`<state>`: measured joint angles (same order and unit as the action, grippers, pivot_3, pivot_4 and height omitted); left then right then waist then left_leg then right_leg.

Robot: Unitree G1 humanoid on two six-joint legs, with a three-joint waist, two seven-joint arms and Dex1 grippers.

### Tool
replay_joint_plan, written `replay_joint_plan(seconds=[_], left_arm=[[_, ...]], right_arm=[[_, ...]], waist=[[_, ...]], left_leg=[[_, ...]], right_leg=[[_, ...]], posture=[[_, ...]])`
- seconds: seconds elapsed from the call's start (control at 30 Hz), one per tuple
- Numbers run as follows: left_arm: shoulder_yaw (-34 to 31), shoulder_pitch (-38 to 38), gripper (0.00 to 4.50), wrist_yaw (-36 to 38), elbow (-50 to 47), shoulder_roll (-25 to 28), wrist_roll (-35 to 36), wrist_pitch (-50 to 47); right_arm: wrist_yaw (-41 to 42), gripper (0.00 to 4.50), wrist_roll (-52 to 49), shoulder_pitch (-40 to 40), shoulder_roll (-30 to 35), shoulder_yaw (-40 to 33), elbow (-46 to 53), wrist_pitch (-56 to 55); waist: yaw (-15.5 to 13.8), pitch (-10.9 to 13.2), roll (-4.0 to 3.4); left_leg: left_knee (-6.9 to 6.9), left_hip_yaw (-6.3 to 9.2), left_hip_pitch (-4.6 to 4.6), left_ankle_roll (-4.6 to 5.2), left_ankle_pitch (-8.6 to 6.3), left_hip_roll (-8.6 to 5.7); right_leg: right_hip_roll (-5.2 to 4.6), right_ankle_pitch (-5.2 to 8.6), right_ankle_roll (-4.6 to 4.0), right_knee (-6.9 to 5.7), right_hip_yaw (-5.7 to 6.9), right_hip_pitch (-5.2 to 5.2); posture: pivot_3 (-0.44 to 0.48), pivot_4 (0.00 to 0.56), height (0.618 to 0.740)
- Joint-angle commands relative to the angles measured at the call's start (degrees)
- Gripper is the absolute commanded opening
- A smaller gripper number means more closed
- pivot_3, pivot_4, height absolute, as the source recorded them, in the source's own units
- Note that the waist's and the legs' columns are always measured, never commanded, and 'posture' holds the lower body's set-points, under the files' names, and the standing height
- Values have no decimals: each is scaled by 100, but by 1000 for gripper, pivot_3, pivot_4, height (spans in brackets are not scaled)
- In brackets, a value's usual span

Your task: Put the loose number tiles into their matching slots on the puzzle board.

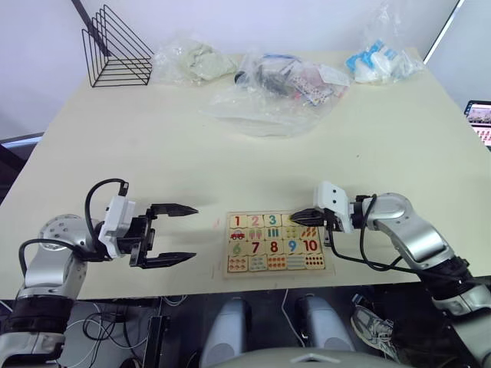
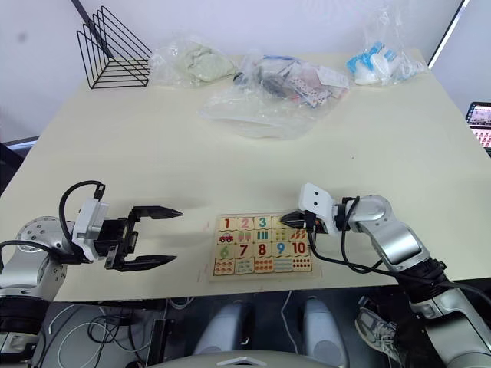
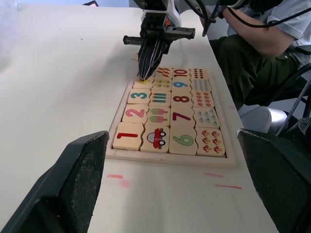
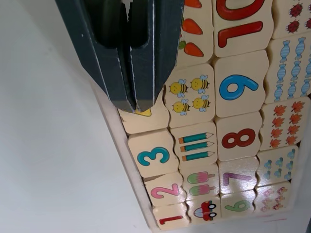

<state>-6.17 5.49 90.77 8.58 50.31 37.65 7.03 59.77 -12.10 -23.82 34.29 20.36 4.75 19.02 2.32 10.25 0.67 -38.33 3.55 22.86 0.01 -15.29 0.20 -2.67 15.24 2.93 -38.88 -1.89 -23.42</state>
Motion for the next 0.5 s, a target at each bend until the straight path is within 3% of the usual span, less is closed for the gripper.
replay_joint_plan(seconds=[0.03,0.23,0.5], left_arm=[[-160,-33,4500,99,-52,8,-103,-28],[-307,-318,4500,-431,-259,-153,-256,-132],[-724,-1048,4500,-1706,-867,-517,-379,-634]], right_arm=[[-57,33,128,95,-59,-4,-9,-55],[-236,33,-62,406,87,-512,516,-67],[-1012,33,-891,1619,-3,-2098,1582,225]], waist=[[-1,-1,1],[-17,-1,2],[-41,-2,5]], left_leg=[[0,0,-2,0,0,0],[0,3,-3,0,0,1],[-1,16,-7,0,0,9]], right_leg=[[0,0,0,0,0,1],[-2,0,0,1,-1,2],[-2,-1,1,-3,-8,4]], posture=[[0,150,740],[0,150,740],[0,150,740]])
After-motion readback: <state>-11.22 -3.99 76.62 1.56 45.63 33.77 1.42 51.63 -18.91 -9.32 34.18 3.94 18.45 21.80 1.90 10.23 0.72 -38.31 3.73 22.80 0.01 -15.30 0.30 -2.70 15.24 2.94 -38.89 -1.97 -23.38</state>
